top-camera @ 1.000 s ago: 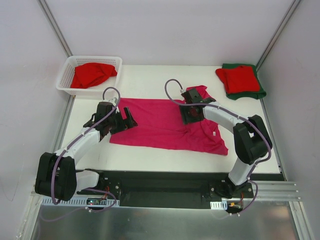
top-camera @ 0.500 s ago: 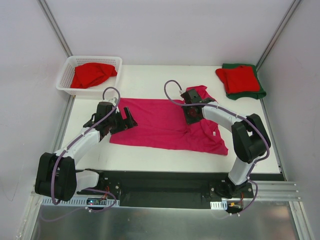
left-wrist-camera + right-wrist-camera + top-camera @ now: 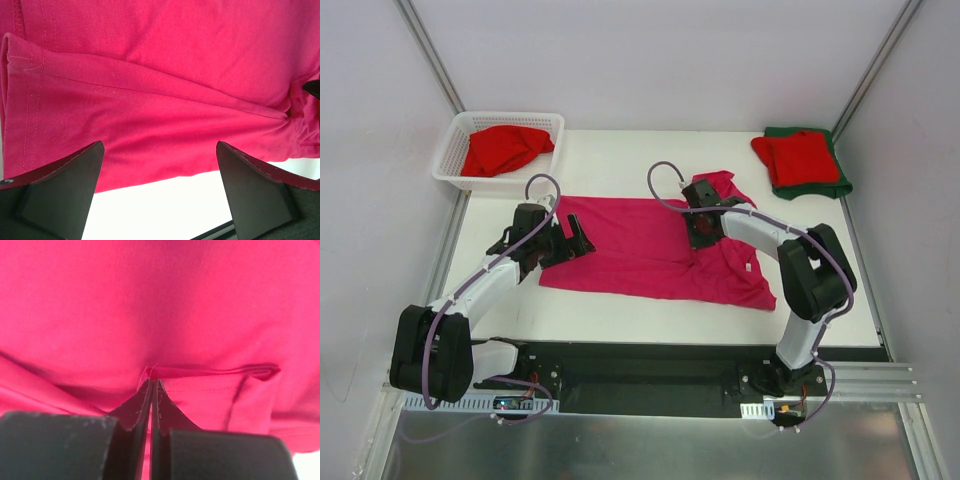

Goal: Fold and stack the t-shirts
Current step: Fold the flattened tshirt in 1/3 of the way

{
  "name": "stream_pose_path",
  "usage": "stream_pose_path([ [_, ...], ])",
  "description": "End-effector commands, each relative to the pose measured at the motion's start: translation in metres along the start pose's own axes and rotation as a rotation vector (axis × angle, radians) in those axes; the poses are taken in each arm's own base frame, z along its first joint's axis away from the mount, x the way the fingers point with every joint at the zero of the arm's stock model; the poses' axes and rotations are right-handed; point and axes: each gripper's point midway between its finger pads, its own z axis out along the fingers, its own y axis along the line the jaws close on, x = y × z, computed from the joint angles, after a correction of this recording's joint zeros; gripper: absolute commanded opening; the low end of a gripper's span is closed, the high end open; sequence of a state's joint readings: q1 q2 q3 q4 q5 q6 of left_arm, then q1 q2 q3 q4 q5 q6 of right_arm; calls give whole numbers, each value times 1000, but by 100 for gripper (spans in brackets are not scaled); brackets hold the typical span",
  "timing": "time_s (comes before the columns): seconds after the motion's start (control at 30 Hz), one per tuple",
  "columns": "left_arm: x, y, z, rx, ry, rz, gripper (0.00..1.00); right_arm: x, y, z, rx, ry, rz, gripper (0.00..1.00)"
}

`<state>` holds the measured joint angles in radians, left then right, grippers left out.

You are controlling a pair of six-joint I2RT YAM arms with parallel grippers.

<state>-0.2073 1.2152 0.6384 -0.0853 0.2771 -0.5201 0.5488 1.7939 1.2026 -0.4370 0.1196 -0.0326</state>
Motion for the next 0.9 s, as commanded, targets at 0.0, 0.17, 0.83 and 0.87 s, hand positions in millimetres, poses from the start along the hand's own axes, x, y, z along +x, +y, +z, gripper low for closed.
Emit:
stream_pose_path([
  [0.0, -7, 3, 0, -7, -33, 5, 96, -20, 15, 4, -41, -51, 93, 1],
  [0.17, -7, 3, 0, -6, -31, 6, 96, -29, 16, 8, -26, -87, 151, 1],
  [0.83, -8, -3, -4, 18, -41, 9, 96, -49, -26, -49, 145, -238, 164, 58],
  [0.87, -8, -3, -5, 21, -40, 9, 96, -49, -31, -55, 169, -252, 170, 58],
])
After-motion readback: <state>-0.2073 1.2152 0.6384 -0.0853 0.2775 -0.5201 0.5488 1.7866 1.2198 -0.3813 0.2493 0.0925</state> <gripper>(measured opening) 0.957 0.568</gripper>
